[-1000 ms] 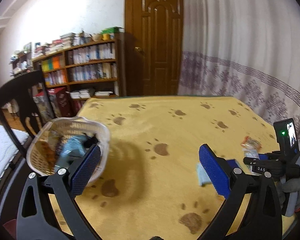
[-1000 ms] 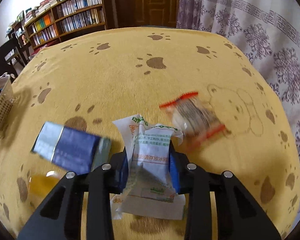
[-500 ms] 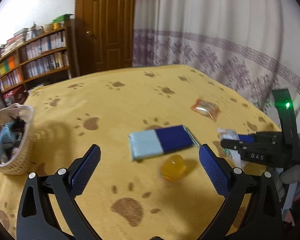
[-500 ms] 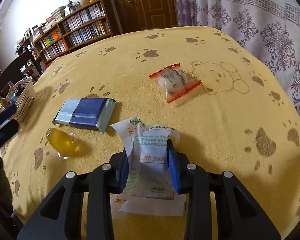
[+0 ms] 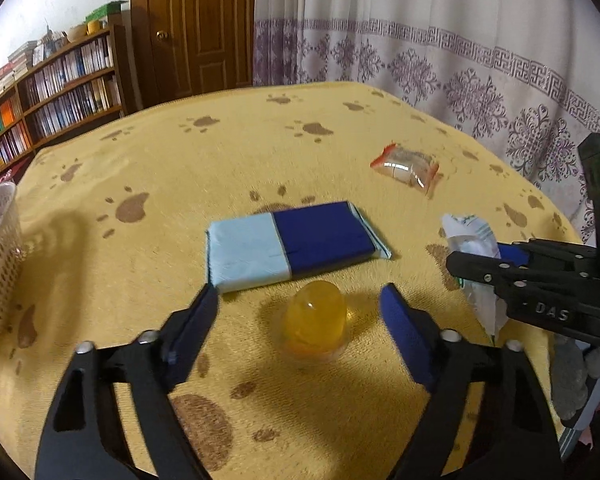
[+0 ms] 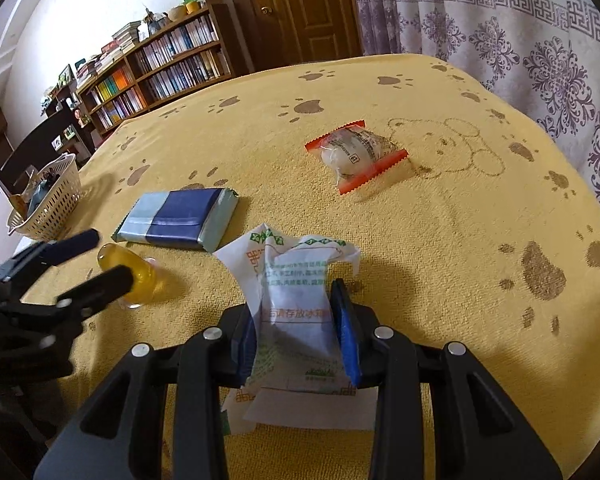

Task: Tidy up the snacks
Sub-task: 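Lift the white printed packet with the right tool while the left tool grasps the yellow jelly cup, then carry the yellow jelly cup into the basket and open the left tool, then carry the white printed packet in the right tool toward the white basket, then lower the white printed packet into the basket and open the right tool, then move the right tool back over the table to the red-edged pastry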

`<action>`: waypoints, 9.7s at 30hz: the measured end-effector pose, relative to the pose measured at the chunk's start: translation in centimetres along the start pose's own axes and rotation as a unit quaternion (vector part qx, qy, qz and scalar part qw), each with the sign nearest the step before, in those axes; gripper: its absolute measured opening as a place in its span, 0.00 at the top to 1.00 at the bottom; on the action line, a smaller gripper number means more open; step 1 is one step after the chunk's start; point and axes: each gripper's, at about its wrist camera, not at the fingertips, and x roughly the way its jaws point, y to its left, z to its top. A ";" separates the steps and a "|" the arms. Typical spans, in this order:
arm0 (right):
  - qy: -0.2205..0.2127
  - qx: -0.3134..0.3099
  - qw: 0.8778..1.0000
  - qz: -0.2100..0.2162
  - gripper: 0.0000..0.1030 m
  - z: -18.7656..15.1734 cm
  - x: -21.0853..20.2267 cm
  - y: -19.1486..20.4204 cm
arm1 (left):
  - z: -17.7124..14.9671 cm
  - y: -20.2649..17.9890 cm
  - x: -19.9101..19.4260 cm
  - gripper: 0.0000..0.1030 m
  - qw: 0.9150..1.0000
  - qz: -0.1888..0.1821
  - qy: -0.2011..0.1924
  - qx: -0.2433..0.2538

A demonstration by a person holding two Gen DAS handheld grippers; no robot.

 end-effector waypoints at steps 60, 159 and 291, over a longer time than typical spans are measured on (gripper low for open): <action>-0.002 0.001 1.000 0.006 0.66 -0.1 0.0 -0.2 | 0.8 20.2 -11.6 0.67 0.955 0.185 -0.102 -0.209; 0.007 -0.043 0.999 -0.026 0.36 -0.7 -1.4 4.8 | -1.3 26.4 -18.7 0.10 0.904 0.234 -0.175 -0.312; 0.033 -0.025 0.997 0.060 0.58 13.5 4.4 10.3 | 1.6 19.5 -18.5 0.07 0.931 0.215 -0.186 -0.229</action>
